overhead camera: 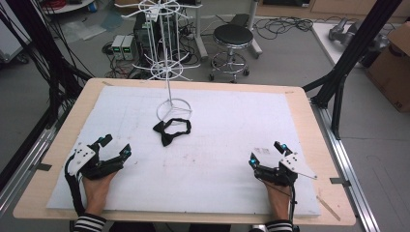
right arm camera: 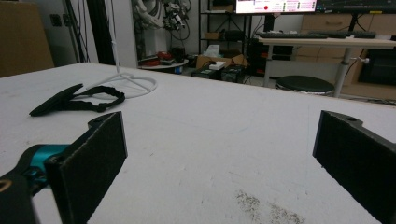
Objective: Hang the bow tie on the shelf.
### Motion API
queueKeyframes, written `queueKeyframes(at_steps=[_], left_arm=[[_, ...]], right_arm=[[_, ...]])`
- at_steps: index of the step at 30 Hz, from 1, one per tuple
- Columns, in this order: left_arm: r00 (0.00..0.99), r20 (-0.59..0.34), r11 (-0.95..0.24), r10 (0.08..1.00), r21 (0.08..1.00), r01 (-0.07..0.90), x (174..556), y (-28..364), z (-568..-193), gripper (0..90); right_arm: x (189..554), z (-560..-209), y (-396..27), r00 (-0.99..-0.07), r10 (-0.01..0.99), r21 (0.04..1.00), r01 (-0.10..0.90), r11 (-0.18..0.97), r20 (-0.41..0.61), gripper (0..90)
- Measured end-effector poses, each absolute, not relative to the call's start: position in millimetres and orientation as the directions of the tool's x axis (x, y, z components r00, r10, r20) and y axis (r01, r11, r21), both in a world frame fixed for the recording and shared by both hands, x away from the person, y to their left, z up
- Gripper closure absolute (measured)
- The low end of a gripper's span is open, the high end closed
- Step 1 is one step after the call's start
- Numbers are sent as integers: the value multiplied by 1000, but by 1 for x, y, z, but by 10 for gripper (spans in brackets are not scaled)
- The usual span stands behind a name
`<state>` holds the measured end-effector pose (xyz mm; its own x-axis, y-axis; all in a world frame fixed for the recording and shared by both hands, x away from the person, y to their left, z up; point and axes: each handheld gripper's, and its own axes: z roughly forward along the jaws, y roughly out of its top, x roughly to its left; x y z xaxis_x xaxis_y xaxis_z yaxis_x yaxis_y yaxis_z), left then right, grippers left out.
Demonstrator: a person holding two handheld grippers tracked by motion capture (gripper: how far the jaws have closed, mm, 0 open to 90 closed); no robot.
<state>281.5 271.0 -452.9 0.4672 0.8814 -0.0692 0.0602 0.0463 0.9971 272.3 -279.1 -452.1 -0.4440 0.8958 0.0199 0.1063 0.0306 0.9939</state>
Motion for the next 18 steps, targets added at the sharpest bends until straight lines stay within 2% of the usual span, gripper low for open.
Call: queueKeyframes(at_steps=[18], left_arm=[[462,-75,41,883,996,84,284,270,-452,169]], right_arm=[[272,-452,-279,-442,897,995,98,26,20,19]])
